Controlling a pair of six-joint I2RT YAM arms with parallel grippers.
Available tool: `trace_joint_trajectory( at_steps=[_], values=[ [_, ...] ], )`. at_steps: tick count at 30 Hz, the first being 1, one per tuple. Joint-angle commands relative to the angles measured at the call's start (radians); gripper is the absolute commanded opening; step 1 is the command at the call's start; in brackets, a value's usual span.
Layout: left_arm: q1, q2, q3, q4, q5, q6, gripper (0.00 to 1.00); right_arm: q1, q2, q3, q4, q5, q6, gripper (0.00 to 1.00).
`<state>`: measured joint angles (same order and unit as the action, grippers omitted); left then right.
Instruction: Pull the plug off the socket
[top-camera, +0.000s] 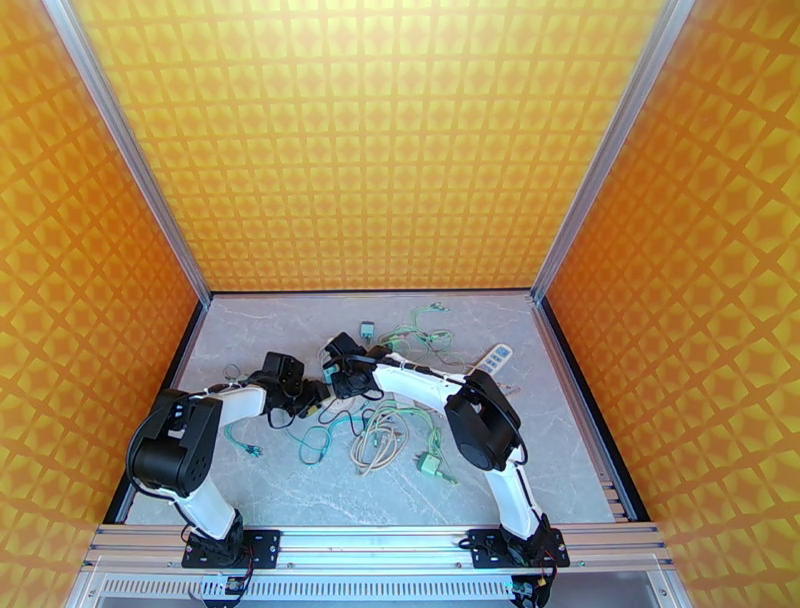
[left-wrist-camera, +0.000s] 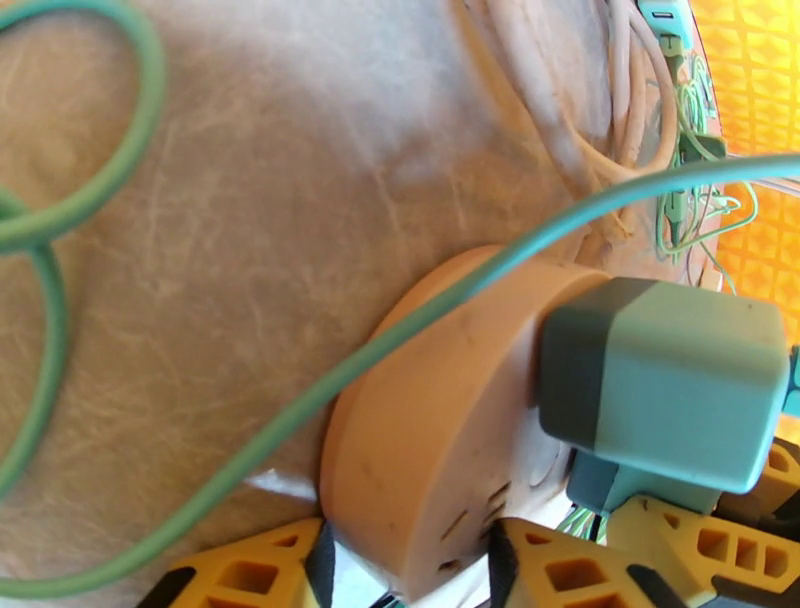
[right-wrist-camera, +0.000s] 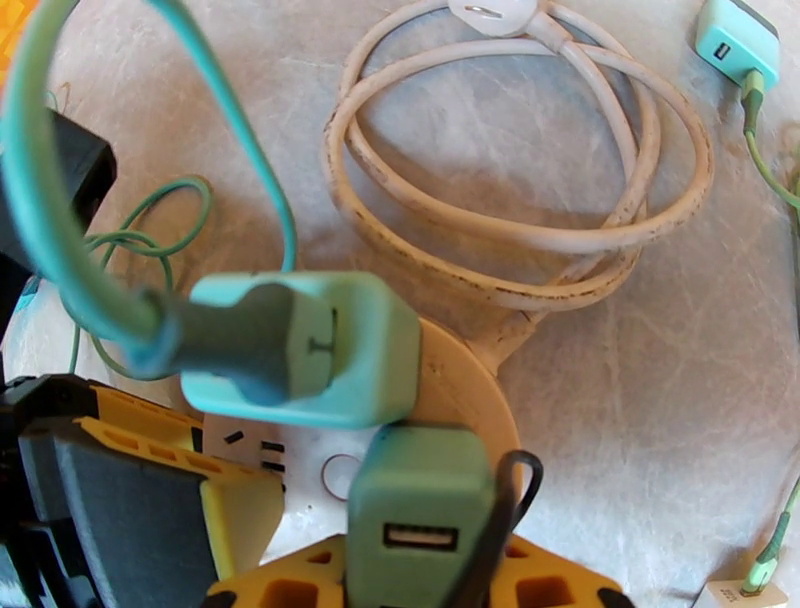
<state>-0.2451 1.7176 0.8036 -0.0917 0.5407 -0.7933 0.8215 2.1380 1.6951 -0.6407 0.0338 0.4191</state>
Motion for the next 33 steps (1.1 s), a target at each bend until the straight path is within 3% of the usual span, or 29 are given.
trace_joint_trajectory(
  at_steps=[1,13,25,33],
  values=[
    [-0.051,0.035,-0.001,-0.041,-0.059,-0.016,0.34,0.019,-0.022,0.000,0.028,-0.122,0.049,0.28],
    [-0.088,0.154,0.110,-0.283,-0.175,0.029,0.34,0.054,0.012,0.050,0.061,-0.165,0.113,0.28],
    [-0.131,0.202,0.151,-0.351,-0.205,0.032,0.33,0.109,0.078,0.130,0.022,-0.176,0.166,0.27],
    [-0.131,0.213,0.137,-0.400,-0.245,0.034,0.29,0.040,0.004,0.034,0.068,-0.181,0.177,0.27]
  ],
)
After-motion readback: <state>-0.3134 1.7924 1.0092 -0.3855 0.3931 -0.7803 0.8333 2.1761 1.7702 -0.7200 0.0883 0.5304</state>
